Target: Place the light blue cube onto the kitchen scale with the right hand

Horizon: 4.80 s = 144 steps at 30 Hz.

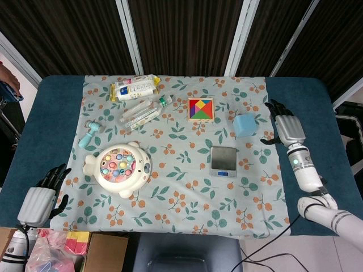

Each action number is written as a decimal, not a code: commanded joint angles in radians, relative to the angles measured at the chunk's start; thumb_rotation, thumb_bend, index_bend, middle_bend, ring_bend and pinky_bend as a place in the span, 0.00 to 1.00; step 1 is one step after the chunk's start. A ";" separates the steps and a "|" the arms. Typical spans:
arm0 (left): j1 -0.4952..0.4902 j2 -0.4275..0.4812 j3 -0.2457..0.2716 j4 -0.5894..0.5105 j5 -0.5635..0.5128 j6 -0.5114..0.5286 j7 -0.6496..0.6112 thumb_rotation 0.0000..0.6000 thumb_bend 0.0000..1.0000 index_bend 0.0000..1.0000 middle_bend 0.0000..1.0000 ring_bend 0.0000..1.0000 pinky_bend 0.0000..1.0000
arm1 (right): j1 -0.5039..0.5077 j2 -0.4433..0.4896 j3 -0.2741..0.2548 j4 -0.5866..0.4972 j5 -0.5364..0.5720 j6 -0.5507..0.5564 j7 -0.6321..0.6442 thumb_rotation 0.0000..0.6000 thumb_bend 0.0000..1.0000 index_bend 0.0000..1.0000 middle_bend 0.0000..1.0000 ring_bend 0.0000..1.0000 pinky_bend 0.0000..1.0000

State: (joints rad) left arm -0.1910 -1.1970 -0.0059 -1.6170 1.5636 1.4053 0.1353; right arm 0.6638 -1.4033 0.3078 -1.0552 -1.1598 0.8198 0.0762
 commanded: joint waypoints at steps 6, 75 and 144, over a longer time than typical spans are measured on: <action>-0.003 0.000 -0.007 0.016 -0.031 -0.019 -0.016 1.00 0.47 0.11 0.02 0.08 0.38 | 0.091 -0.141 -0.003 0.230 0.020 -0.108 0.044 1.00 0.13 0.12 0.10 0.08 0.28; -0.015 -0.018 -0.012 0.077 -0.087 -0.070 -0.102 1.00 0.47 0.13 0.03 0.08 0.39 | 0.117 -0.297 -0.075 0.512 -0.185 0.177 0.412 1.00 0.40 0.87 0.72 0.70 0.78; -0.003 -0.008 0.005 0.064 -0.060 -0.058 -0.133 1.00 0.47 0.13 0.03 0.08 0.39 | 0.046 -0.080 -0.173 -0.129 -0.192 0.050 0.074 1.00 0.24 0.26 0.38 0.31 0.71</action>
State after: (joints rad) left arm -0.1936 -1.2045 -0.0013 -1.5527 1.5031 1.3476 0.0022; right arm 0.7103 -1.4870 0.1358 -1.1810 -1.3491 0.8707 0.1464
